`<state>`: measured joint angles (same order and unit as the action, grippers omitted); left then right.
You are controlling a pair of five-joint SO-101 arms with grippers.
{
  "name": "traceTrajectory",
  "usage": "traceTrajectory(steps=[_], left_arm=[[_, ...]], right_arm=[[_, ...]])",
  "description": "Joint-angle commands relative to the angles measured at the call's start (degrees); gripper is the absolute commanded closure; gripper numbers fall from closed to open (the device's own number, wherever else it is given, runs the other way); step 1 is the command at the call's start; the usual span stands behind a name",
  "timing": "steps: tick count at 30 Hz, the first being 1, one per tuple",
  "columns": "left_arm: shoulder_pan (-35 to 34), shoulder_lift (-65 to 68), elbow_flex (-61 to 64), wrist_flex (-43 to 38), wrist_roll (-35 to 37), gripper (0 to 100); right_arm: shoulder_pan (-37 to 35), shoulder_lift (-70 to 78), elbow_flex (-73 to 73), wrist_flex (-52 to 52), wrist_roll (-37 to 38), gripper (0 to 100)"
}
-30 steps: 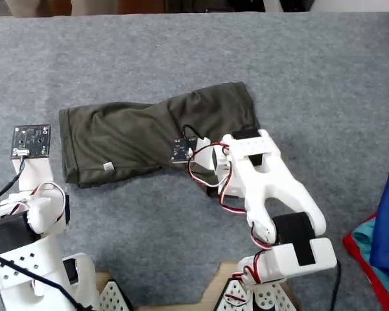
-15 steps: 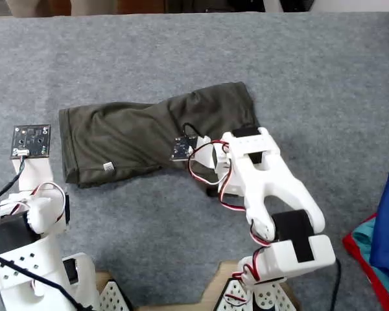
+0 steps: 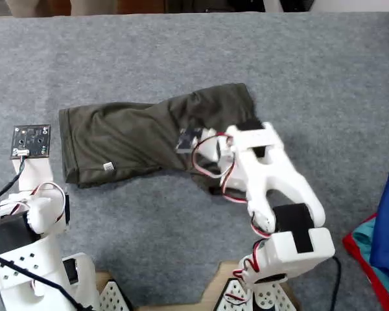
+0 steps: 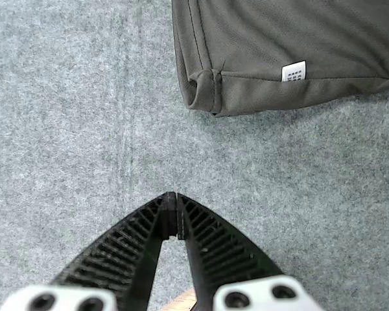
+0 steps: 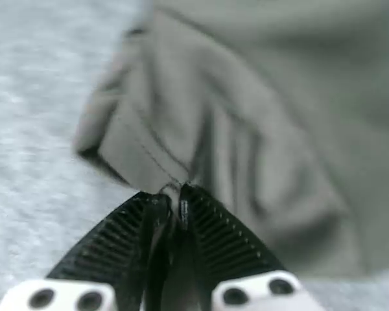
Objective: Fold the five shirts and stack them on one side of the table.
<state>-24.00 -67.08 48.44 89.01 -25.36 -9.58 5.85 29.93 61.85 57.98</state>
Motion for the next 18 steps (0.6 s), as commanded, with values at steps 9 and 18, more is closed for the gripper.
traceTrajectory(steps=[9, 18], left_arm=[[-0.1, -0.4, -0.2, -0.8, -0.4, 98], [-0.4, -0.4, -0.3, -0.5, -0.4, 98]], right_arm=[[-0.4, 0.6, -24.1, 7.6, -0.1, 99.3], [-2.3, 13.5, -39.3, 7.7, 1.3, 99.3]])
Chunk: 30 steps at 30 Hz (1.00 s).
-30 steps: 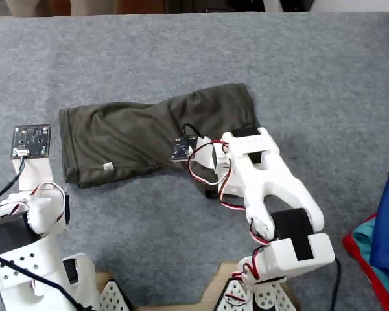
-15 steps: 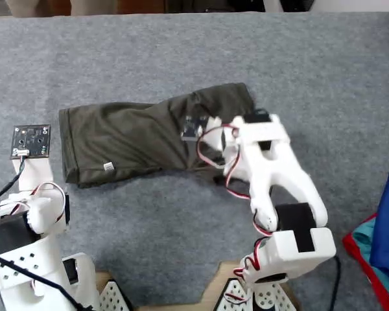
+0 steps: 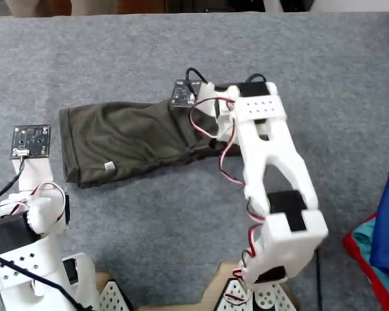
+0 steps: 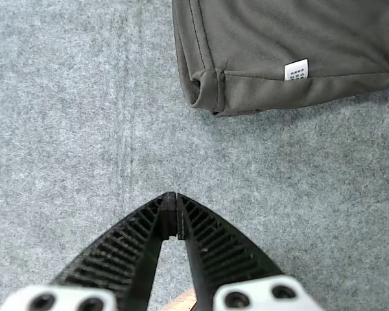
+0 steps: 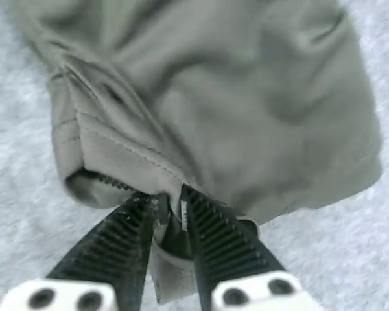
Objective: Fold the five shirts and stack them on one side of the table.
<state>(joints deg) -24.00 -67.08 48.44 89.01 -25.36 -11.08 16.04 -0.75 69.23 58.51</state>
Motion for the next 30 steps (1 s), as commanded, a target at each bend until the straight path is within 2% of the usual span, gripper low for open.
traceTrajectory(steps=[1, 12, 15, 18, 24, 30], left_arm=[[-0.4, -0.4, -0.2, -0.5, -0.4, 98], [-0.4, -0.4, -0.2, -0.4, -0.4, 98], [-0.3, -0.4, -0.2, -0.4, -0.4, 98], [-0.1, -0.4, -0.2, -0.4, -0.4, 98], [-0.1, -0.4, -0.2, -0.5, -0.4, 98], [-0.4, -0.2, -0.4, -1.1, -0.4, 98]], right_arm=[[-0.7, 5.3, -11.4, 0.5, 0.8, 99.3], [-0.8, 24.5, -42.1, 13.4, 1.6, 98.9], [-1.2, 26.4, -48.7, 17.8, 1.6, 91.9], [-1.5, 27.3, -53.1, 19.3, 1.6, 85.1], [-3.0, 27.0, -55.4, 20.7, 1.5, 84.4], [-3.6, 27.0, -60.2, 28.8, 1.3, 84.5]])
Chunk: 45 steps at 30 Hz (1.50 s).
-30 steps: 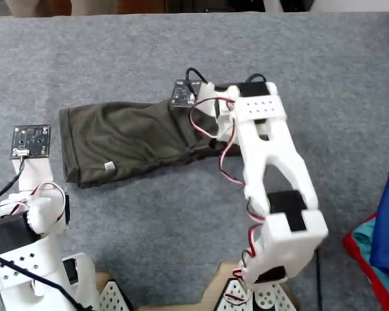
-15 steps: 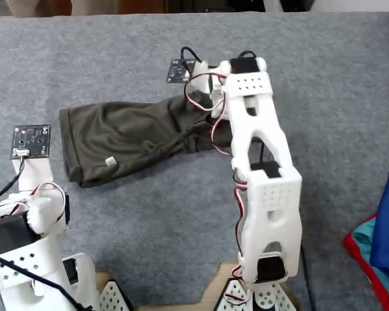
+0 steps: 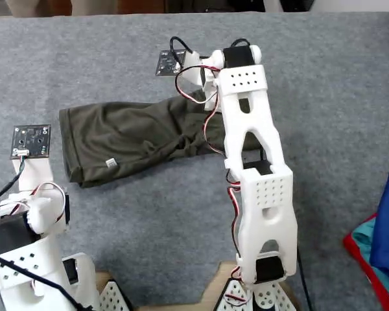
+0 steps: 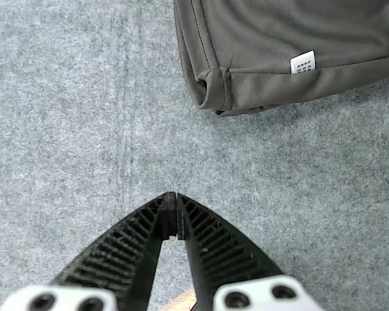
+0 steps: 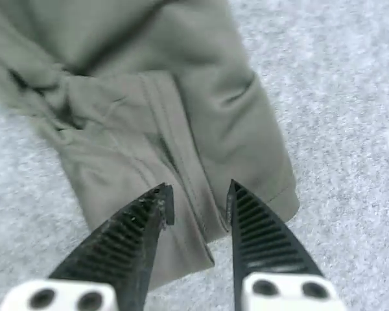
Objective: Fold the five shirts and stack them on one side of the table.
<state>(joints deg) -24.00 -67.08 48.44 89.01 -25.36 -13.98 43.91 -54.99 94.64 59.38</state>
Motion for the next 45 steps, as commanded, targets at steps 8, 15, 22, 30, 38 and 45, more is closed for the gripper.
traceTrajectory(steps=[8, 15, 22, 30, 38, 45], left_arm=[[-2.3, 4.4, -2.2, -13.7, 6.9, 78], [-2.3, 29.7, -12.7, -19.1, 7.7, 78], [-2.5, 58.1, -41.8, -8.9, 7.6, 77], [-2.5, 90.2, -72.5, 6.3, 10.2, 77], [-2.4, 106.5, -86.8, 11.5, 10.5, 77], [0.0, 112.0, -86.9, 11.5, 12.6, 77]], right_arm=[[4.3, -2.2, -12.0, 7.7, -5.5, 84.3], [9.5, -10.0, 3.4, 7.7, -10.5, 84.3], [11.7, -19.8, 16.7, 7.7, -11.3, 84.3], [11.7, -24.1, 21.4, 7.7, -11.3, 84.4], [11.7, -24.2, 21.9, 7.7, -11.3, 84.6], [11.5, -24.2, 21.9, 7.7, -11.3, 84.6]])
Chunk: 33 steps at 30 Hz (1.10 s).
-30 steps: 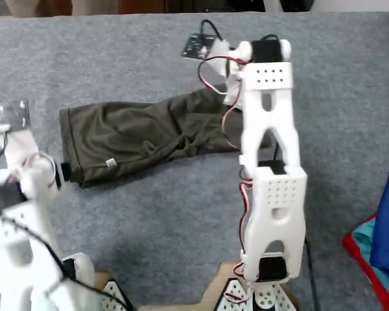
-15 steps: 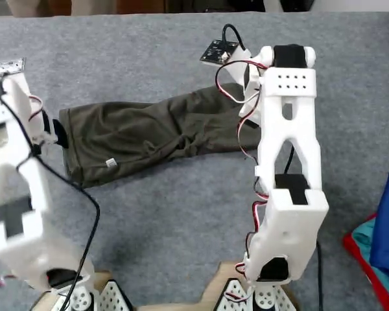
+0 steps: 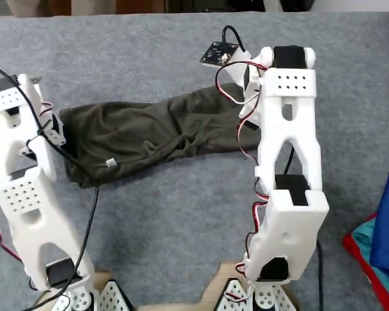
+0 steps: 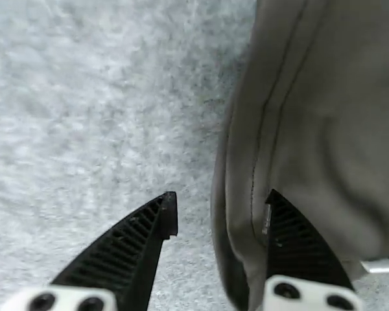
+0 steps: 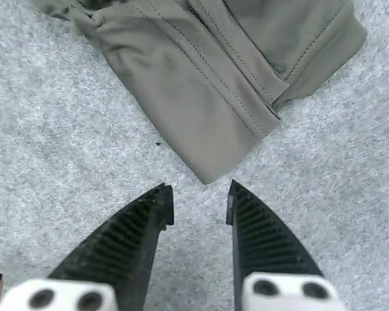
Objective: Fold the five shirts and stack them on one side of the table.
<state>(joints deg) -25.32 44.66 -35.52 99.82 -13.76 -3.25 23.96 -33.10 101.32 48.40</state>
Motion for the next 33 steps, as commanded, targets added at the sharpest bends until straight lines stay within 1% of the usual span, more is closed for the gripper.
traceTrajectory(steps=[1, 7, 13, 16, 19, 24, 27, 33], left_arm=[[1.8, 0.9, -2.9, 0.7, 1.1, 77], [4.7, 4.8, -2.5, 0.7, 1.8, 78], [6.2, 9.8, -2.9, 0.6, 5.5, 78], [6.2, 11.0, -3.1, 0.6, 4.9, 86], [6.2, 11.2, -3.1, 0.6, 4.9, 98], [6.4, 11.1, -3.0, 0.6, 5.3, 98], [4.6, 11.0, -3.9, 0.6, 5.4, 98], [-5.5, 11.1, -9.8, 0.8, 3.8, 98]], right_arm=[[0.7, -4.3, 0.0, 1.1, -0.4, 84.6], [0.8, -4.3, 0.0, 1.1, -0.4, 84.6], [1.0, -4.3, 0.0, 1.1, -0.4, 84.6], [1.0, -4.3, 0.0, 1.1, -0.4, 84.6], [1.0, -4.3, 0.0, 1.1, -0.4, 84.6], [1.0, -4.3, 0.0, 1.1, -0.4, 84.6], [1.1, -4.4, 0.0, 1.1, -0.4, 84.6], [1.1, -4.4, 0.0, 1.1, -0.4, 84.6]])
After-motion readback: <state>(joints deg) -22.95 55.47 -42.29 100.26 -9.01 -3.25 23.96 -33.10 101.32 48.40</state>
